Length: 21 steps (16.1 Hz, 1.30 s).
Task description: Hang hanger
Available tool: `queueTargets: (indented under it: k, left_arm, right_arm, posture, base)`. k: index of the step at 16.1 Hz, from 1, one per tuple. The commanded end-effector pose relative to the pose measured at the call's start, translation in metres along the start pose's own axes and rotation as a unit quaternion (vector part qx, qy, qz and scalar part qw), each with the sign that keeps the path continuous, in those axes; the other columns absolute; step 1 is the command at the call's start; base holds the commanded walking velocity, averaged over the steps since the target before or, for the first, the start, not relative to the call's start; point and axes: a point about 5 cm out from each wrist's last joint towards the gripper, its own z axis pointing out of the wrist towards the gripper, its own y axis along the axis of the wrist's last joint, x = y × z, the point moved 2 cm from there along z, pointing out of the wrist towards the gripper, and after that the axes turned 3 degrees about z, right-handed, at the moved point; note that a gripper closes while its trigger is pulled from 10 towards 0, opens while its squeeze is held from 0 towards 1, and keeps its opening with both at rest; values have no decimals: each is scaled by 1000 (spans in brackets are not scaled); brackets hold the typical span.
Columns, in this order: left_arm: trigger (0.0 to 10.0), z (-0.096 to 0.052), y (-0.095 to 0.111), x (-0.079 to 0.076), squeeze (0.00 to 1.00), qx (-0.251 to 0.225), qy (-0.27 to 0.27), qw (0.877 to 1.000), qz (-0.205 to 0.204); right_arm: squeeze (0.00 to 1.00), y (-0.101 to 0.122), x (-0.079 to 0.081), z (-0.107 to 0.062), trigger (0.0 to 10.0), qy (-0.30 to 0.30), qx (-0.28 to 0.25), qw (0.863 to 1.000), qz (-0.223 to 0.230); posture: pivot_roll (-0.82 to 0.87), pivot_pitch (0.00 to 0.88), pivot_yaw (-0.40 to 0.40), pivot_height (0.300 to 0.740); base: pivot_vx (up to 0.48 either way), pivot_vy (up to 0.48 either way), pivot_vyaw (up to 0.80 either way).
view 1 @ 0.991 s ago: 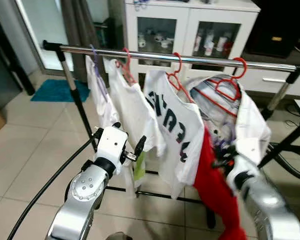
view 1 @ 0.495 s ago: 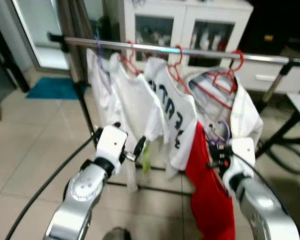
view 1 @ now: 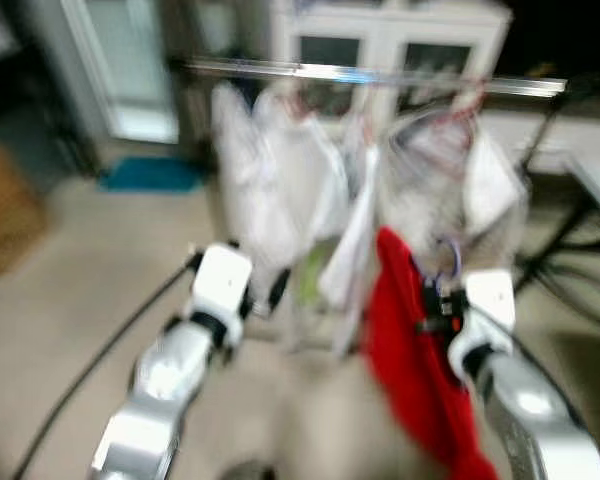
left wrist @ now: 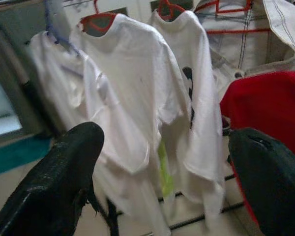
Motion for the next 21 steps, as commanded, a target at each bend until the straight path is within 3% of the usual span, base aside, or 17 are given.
queueTargets:
  k: [1, 5, 8, 10, 11, 12, 15, 17, 21]
  left_arm:
    - [10000, 4, 5, 4, 0, -5, 3, 1000, 6]
    - [10000, 3, 7, 3, 0, -7, 8, 1000, -4]
    - [10000, 2, 8, 6, 0, -5, 9, 1000, -4]
    - [10000, 3, 12, 6, 0, -4, -26, 1000, 10]
    - [10000, 5, 14, 8, 349, -7, -37, 999, -2]
    - [10000, 8, 18, 9, 1000, -18, -45, 999, -23]
    - [10000, 15, 24, -2, 1000, -29, -117, 992, -19]
    - [10000, 25, 28, -18, 1000, -28, -189, 982, -11]
    - [10000, 48, 22, -21, 1000, -9, -181, 983, 17]
  right_arm:
    - [0, 8, 3, -1, 10000, 9, -21, 1000, 9]
    - [0, 9, 21, 0, 10000, 74, -14, 997, -10]
    - [0, 14, 20, 1, 10000, 81, -22, 996, -4]
    - [0, 28, 23, 4, 10000, 116, -39, 992, -31]
    - [0, 37, 24, 6, 10000, 121, -49, 990, -44]
    - [0, 42, 25, 8, 10000, 125, -56, 989, -49]
    - [0, 50, 33, 9, 10000, 141, -71, 986, -47]
    - [0, 51, 43, 10, 10000, 166, -81, 982, -39]
    - [0, 57, 52, 6, 10000, 211, -102, 972, -3]
  posture:
    - [57, 11, 24, 740]
    - [60, 23, 21, 740]
    - [70, 23, 12, 740]
    - [76, 20, 3, 740]
    - [81, 19, -6, 740]
    - [83, 17, -11, 740]
    - [90, 9, -20, 740]
    - [89, 0, -17, 740]
    - [79, 0, -6, 740]
  base:
    - [0, 0, 0]
    - [0, -332, 400]
    - [0, -160, 267]
    - [0, 0, 0]
    - [0, 0, 0]
    - [0, 0, 0]
    - [0, 0, 0]
    - [0, 0, 0]
    - [0, 0, 0]
